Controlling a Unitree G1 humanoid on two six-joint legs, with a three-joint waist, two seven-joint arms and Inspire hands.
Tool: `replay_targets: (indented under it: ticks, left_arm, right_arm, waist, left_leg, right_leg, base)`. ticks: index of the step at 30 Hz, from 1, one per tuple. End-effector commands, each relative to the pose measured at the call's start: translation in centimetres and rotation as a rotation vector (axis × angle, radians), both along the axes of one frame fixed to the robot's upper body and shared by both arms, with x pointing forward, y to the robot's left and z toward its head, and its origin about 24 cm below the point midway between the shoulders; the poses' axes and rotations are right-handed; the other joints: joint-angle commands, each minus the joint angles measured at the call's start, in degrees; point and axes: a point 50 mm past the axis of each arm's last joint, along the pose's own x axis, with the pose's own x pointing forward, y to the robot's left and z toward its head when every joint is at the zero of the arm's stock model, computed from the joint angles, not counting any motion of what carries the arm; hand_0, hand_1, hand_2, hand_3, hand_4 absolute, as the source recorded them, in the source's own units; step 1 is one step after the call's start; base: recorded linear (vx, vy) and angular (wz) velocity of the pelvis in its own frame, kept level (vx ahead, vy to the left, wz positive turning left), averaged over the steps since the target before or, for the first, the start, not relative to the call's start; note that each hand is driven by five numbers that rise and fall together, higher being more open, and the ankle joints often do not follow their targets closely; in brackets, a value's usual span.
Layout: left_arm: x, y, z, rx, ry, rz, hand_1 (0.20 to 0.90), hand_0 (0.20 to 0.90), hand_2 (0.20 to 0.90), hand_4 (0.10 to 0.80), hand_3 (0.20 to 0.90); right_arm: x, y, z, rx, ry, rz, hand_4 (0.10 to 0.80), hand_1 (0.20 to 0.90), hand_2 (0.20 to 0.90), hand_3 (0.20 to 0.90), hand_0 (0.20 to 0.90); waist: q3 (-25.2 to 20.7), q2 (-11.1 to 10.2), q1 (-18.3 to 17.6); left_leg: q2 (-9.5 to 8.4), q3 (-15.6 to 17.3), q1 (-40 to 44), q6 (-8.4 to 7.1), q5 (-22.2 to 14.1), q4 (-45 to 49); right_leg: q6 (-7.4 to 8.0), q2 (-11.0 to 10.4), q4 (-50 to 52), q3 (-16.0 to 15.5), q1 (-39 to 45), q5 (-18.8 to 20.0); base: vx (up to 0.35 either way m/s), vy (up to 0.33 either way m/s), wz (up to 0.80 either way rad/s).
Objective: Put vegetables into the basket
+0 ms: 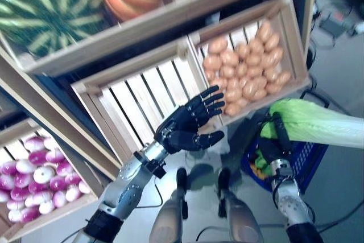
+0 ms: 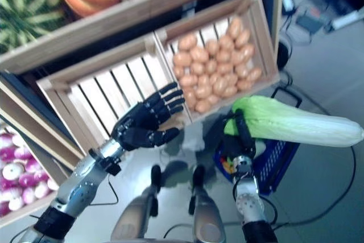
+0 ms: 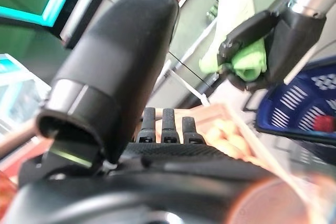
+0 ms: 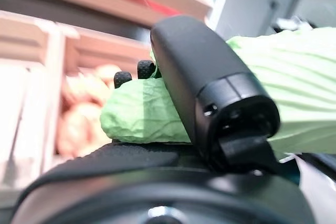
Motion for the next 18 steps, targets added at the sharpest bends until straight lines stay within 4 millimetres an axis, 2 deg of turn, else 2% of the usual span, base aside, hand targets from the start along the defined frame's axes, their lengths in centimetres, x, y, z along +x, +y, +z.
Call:
replay_targets:
  ticks: [1, 5, 8, 18]
  left_arm:
    - [-0.5, -0.6, 4.1, -0.132, -0.232, -0.016, 0.9, 0.9, 0.9, 0.8, 0.9]
    - [-0.3, -1.3, 4.7, -0.151, -0.263, -0.021, 0.9, 0.9, 0.9, 0.8, 0.9]
    - [0.2, -1.5, 5.0, -0.161, -0.28, 0.007, 0.9, 0.9, 0.9, 0.8, 0.9]
    - [1.0, -2.0, 5.4, -0.165, -0.279, 0.036, 0.9, 0.9, 0.9, 0.8, 0.9]
  right_arm:
    - [0.4, -1.7, 4.3, 0.031, -0.213, -0.132, 0.4, 0.3, 0.3, 0.3, 0.3]
    - [0.8, -2.4, 4.6, 0.079, -0.223, -0.184, 0.4, 0.3, 0.3, 0.3, 0.3]
    - [1.4, -3.0, 4.5, 0.122, -0.227, -0.209, 0.4, 0.3, 0.3, 0.3, 0.3]
    - [2.6, -5.9, 2.9, 0.143, 0.02, -0.366, 0.4, 0.3, 0.3, 0.3, 0.3]
  waist:
    - [0.29, -1.09, -0.44]
    - [2.92, -0.81, -0.36]
    - [2.94, -0.71, -0.15]
    - [2.94, 0.62, 0.68]
  left_leg:
    - [-0.91, -1.78, -6.69, -0.31, -4.97, 9.36]
    - [-1.41, -1.54, -11.43, 0.1, -6.3, 13.39]
    - [-1.98, -1.76, -16.12, 0.55, -7.17, 16.75]
    - [-3.31, -3.41, -25.07, 1.06, -8.37, 22.37]
  right_leg:
    - [0.53, -0.76, 6.22, 1.41, -3.62, -0.23]
    - [0.41, -1.11, 11.08, 1.91, -8.64, -1.44]
    - [0.15, -1.5, 14.87, 2.29, -13.55, -2.33]
    - [-0.12, -1.91, 19.09, 3.1, -22.28, -2.21]
  base:
    - [-0.138, 0.017, -0.07]
    - [-0.101, 0.02, -0.04]
    - [-0.081, 0.02, 0.01]
    - [-0.034, -0.05, 0.03]
